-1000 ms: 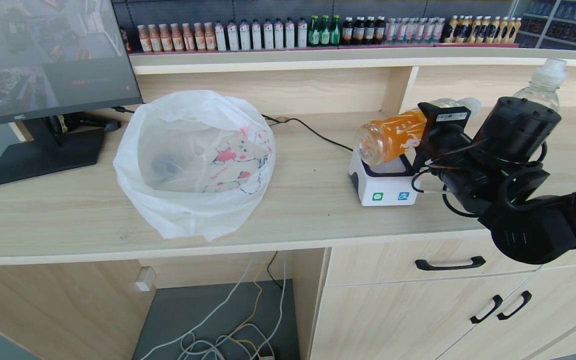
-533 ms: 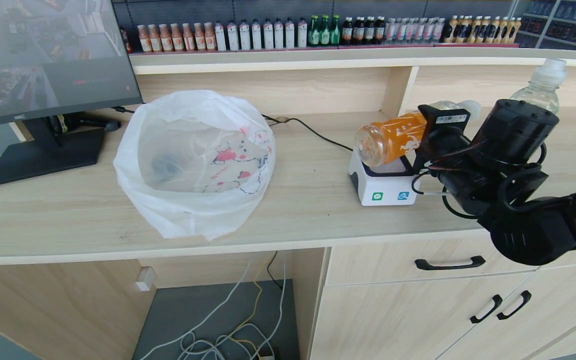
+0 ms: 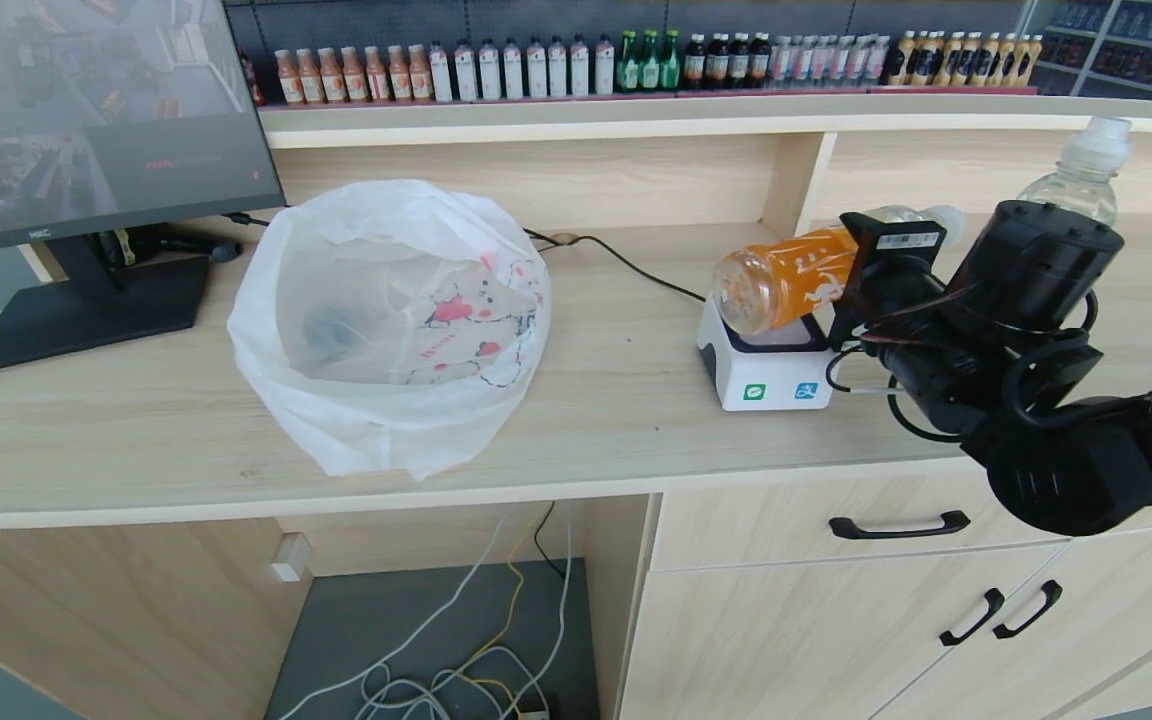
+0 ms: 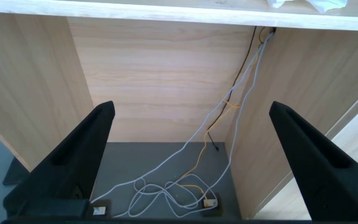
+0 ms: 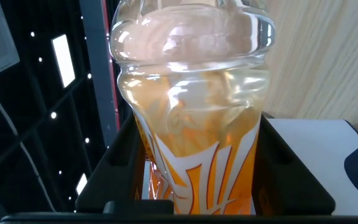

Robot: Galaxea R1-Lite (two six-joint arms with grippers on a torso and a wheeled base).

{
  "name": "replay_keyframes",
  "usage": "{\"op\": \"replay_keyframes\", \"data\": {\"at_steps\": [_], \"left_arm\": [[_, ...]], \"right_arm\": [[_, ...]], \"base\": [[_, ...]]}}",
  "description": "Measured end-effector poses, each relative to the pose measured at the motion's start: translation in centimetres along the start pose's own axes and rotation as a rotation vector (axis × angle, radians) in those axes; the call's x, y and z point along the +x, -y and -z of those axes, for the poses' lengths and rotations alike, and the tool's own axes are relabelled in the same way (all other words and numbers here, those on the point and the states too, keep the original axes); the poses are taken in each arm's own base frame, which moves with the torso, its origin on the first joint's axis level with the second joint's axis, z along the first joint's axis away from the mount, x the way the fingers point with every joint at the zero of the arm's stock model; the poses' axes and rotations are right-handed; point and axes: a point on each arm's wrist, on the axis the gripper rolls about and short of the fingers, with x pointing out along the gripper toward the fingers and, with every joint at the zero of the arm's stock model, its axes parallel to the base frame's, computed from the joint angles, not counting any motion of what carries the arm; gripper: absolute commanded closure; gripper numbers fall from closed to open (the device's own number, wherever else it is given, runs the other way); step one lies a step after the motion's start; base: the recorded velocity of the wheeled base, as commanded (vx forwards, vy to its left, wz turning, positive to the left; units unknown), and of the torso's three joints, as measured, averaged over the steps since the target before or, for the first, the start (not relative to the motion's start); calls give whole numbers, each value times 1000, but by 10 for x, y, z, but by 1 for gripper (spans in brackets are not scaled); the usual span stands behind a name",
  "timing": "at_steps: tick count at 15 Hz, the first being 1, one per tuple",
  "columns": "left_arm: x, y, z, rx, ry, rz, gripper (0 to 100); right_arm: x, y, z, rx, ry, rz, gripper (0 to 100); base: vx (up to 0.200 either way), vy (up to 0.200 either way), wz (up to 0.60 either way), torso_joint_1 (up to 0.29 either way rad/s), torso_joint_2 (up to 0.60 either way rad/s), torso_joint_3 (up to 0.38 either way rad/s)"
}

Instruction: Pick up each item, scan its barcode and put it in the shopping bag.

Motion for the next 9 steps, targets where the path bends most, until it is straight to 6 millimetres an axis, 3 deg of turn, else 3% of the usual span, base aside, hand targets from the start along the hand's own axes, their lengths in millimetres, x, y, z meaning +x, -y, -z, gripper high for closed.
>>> {"op": "replay_keyframes", "data": {"at_steps": [5,9], "left_arm": [[0,0,0,-3,0,1,0],[0,0,0,-2,0,1,0]], "right_arm": [[-3,-18,2,-57,-24,-55,100],[-8,-33,7,-218,-109,-121,100]], "base": [[0,0,0,0,0,0],[0,0,0,0,0,0]]}}
